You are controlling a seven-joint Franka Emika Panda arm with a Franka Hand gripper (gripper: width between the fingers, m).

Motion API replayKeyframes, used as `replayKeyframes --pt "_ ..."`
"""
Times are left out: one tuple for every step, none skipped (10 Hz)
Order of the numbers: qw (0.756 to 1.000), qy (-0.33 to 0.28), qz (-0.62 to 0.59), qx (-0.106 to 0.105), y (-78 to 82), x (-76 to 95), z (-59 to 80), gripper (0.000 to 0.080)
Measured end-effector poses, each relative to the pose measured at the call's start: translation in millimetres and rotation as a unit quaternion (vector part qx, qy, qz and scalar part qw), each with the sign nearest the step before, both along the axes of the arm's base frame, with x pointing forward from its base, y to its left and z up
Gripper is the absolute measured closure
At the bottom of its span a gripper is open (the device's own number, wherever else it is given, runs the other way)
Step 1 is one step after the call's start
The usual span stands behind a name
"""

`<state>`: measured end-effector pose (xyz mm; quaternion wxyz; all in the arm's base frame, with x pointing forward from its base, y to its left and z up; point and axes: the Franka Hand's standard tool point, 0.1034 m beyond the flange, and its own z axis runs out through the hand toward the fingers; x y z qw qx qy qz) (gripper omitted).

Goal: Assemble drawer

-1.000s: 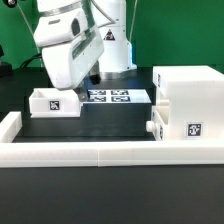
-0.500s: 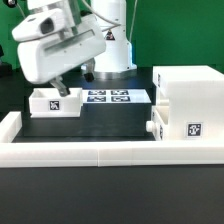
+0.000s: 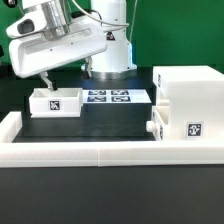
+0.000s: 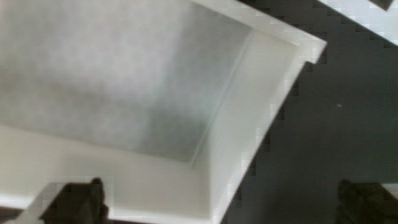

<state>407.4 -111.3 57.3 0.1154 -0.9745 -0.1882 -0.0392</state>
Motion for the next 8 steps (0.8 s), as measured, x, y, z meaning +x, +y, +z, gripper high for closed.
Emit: replayKeyframes --pt "0.999 0.009 -0.034 0.001 0.2 0.0 -0.1 0.0150" --pt "0.997 0.017 -0.079 0.000 0.4 0.6 -0.3 0.0150" --pt "0.994 0.019 -0.110 -0.007 1.4 1.5 -1.2 0.0150" --pt "0.993 0.012 -0.114 -0.016 0.7 -0.9 -2.9 0.0150" --pt "0.990 0.006 -0.137 -0.027 2.6 -3.7 -5.0 0.0150" --pt "0.986 0.000 -0.161 -0.038 8.0 -5.4 -8.0 0.0150" --pt "0.985 -0.004 -0.168 -0.046 15.6 -7.4 -12.9 0.0150" --pt "0.985 -0.003 -0.168 -0.048 16.5 -9.7 -18.7 0.0150"
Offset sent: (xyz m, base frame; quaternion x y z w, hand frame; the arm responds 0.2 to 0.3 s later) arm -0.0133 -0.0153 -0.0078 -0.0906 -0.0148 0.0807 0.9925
